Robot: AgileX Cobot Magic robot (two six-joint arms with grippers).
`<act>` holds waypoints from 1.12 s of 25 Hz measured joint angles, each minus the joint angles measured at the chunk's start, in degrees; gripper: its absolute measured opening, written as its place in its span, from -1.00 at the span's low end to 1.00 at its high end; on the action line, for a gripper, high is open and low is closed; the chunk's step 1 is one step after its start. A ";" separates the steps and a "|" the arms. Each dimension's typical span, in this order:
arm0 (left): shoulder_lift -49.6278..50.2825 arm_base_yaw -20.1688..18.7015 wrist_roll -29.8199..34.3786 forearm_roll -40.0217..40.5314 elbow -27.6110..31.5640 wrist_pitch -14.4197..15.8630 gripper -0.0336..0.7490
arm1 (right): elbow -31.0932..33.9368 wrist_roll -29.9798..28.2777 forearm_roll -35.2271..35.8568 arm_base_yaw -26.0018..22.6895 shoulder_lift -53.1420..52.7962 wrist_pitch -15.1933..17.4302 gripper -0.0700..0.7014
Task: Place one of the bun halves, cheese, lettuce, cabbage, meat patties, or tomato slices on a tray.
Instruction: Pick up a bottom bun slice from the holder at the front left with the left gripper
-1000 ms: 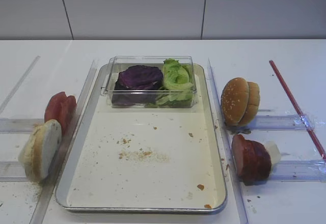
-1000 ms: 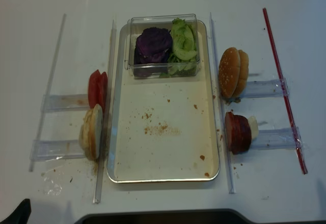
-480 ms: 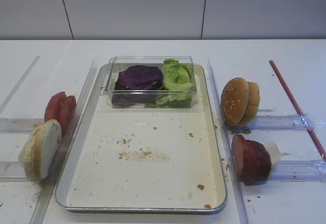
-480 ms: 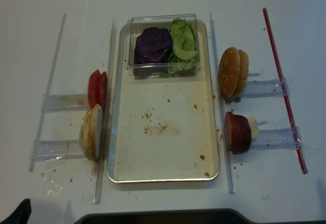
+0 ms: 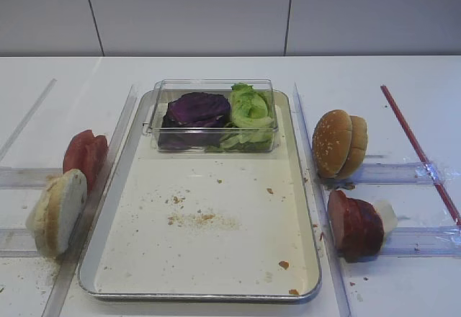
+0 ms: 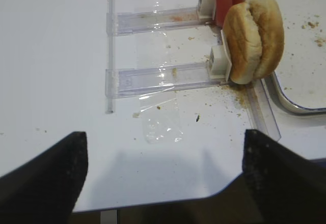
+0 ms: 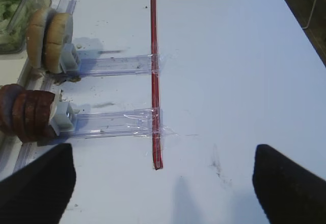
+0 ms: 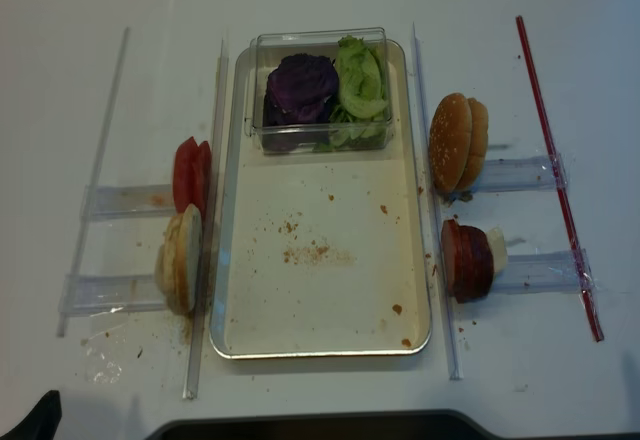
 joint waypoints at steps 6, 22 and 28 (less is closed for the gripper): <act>0.00 0.00 0.00 0.00 0.00 0.00 0.53 | 0.00 0.04 0.00 0.00 0.00 0.00 0.97; 0.00 0.00 5.94 -0.28 -1.11 -0.48 0.53 | 0.00 0.13 0.00 0.00 0.00 0.00 0.97; 1.52 0.00 7.16 -3.60 -5.20 -0.33 0.53 | 0.00 0.17 0.00 0.00 0.00 0.00 0.97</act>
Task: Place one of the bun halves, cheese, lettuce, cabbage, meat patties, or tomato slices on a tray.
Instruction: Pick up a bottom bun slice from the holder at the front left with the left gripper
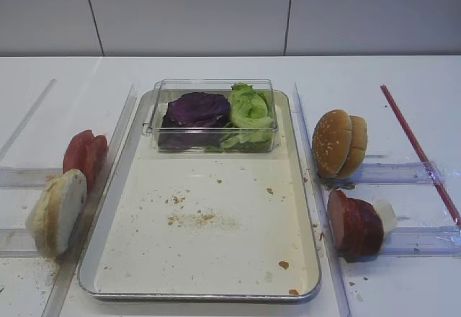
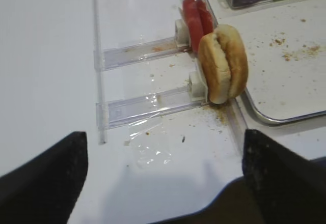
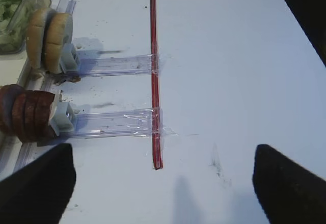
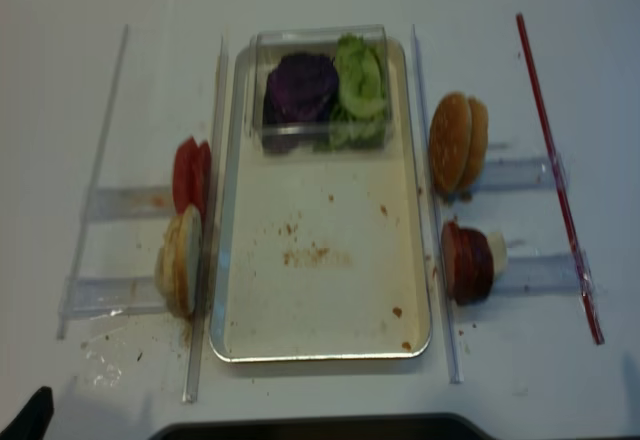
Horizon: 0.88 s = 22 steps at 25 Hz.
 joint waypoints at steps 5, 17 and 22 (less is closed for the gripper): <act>4.53 -0.85 0.09 -3.99 -2.67 0.48 0.53 | 0.00 0.00 -0.10 0.00 0.00 0.00 0.97; 24.39 -5.62 4.02 -13.43 -8.82 -1.67 0.53 | 0.00 0.09 -0.10 0.00 0.00 0.00 0.97; 33.68 -7.90 6.86 -17.16 -11.48 -3.34 0.53 | 0.00 0.09 -0.10 0.00 0.00 0.00 0.97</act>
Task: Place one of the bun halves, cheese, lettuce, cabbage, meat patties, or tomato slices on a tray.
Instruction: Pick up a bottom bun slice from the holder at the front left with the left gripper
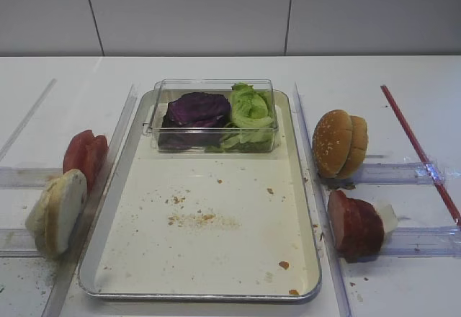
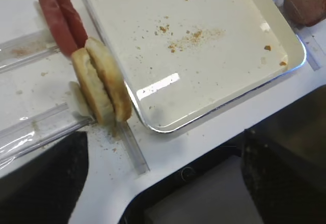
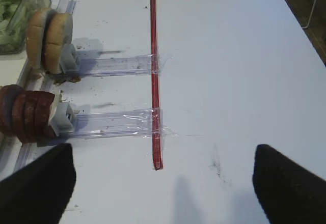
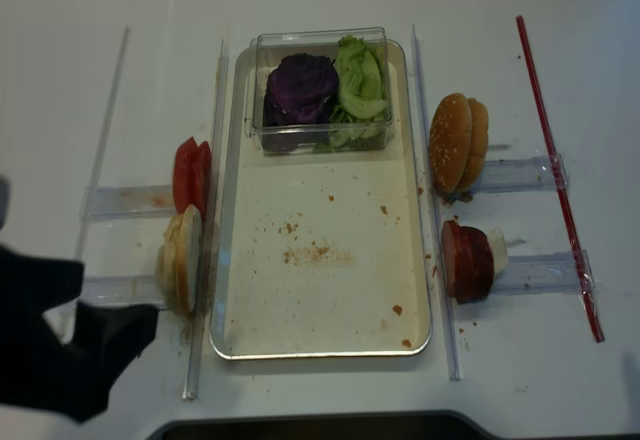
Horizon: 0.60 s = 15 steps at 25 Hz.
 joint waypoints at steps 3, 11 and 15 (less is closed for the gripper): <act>4.86 -0.35 1.88 -2.32 -1.81 -0.67 0.50 | 0.00 0.00 0.00 0.00 0.00 0.00 0.97; 13.78 -0.47 3.99 -4.87 -5.82 -1.45 0.48 | 0.00 0.17 0.00 0.00 0.00 0.00 0.97; 17.73 -0.47 2.66 -4.66 -7.24 -2.10 0.48 | 0.00 0.17 0.00 0.00 0.00 0.00 0.97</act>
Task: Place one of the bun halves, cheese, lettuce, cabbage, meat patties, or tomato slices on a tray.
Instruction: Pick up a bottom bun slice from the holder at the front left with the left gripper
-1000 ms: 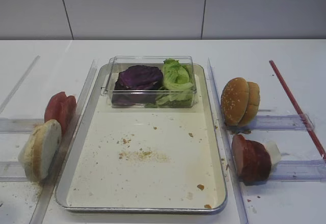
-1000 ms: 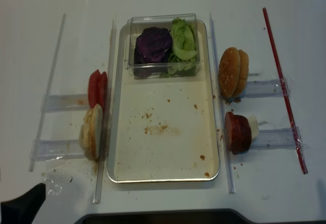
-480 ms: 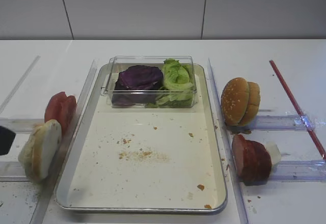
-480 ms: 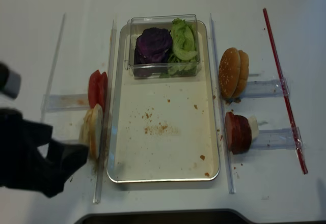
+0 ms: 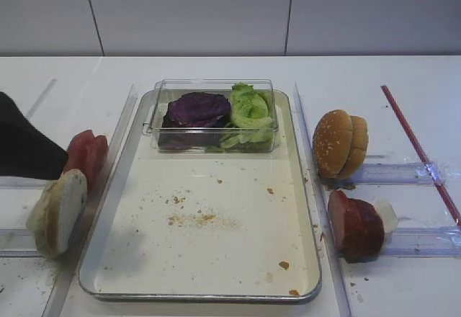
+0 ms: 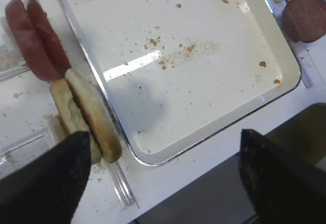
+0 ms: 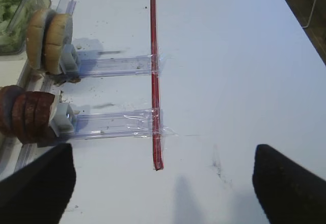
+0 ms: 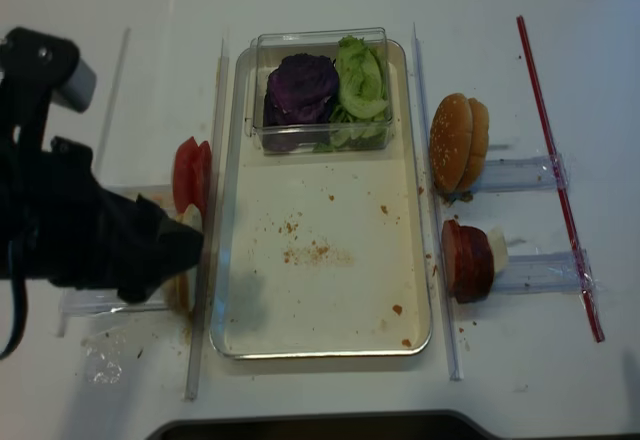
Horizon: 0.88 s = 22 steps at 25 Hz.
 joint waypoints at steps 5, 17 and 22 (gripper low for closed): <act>4.64 -0.22 -2.07 0.47 -1.07 -0.47 0.47 | 0.00 0.00 0.00 0.00 0.00 0.00 0.97; 12.97 -10.48 -21.22 15.96 -1.06 -4.69 0.26 | 0.00 0.00 -0.02 0.00 0.00 0.00 0.97; 15.93 -10.86 -26.93 16.17 -1.06 -8.56 0.18 | 0.00 0.00 -0.02 0.00 0.00 0.00 0.97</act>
